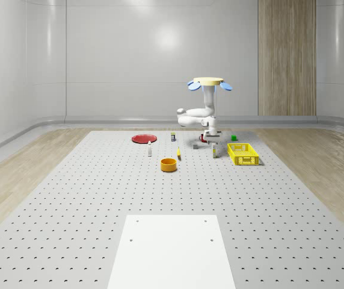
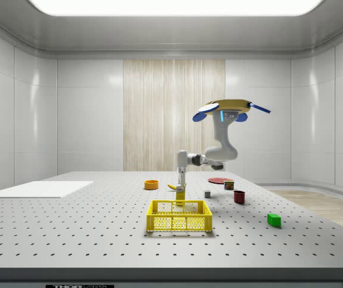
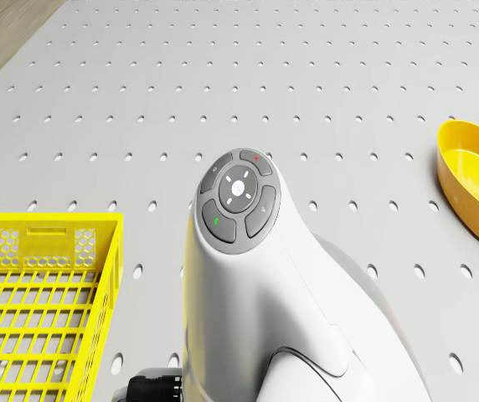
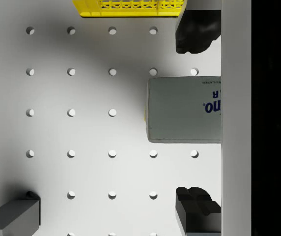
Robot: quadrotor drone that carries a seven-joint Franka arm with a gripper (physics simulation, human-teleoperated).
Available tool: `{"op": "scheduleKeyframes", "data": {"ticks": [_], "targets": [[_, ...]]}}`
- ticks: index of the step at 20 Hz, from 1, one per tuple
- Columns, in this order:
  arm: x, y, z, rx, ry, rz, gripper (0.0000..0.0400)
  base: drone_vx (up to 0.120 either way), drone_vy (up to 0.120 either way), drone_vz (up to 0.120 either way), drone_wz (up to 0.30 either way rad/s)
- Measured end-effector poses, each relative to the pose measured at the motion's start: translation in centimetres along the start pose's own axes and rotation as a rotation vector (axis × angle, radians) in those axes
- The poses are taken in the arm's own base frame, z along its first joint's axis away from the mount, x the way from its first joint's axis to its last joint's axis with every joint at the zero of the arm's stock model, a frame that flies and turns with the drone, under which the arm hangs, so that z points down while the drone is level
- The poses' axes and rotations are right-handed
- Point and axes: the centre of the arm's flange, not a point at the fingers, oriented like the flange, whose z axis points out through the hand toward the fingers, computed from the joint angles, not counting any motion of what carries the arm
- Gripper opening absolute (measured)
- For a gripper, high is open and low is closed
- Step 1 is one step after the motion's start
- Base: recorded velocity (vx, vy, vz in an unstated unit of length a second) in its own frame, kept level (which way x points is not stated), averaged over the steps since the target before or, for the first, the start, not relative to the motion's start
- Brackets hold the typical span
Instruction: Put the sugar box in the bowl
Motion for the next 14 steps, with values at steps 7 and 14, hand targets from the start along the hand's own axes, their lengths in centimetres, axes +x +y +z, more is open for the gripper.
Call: {"op": "scheduleKeyframes", "data": {"ticks": [7, 14], "targets": [[0.0, 0.0, 0.4, 0.000, 0.000, 0.000, 0.0400, 0.057, 0.000, 0.000, 0.000], [-0.4, 0.4, 1.3, 0.000, 0.000, 0.000, 0.0400, 0.000, 0.000, 0.000, 0.000]]}}
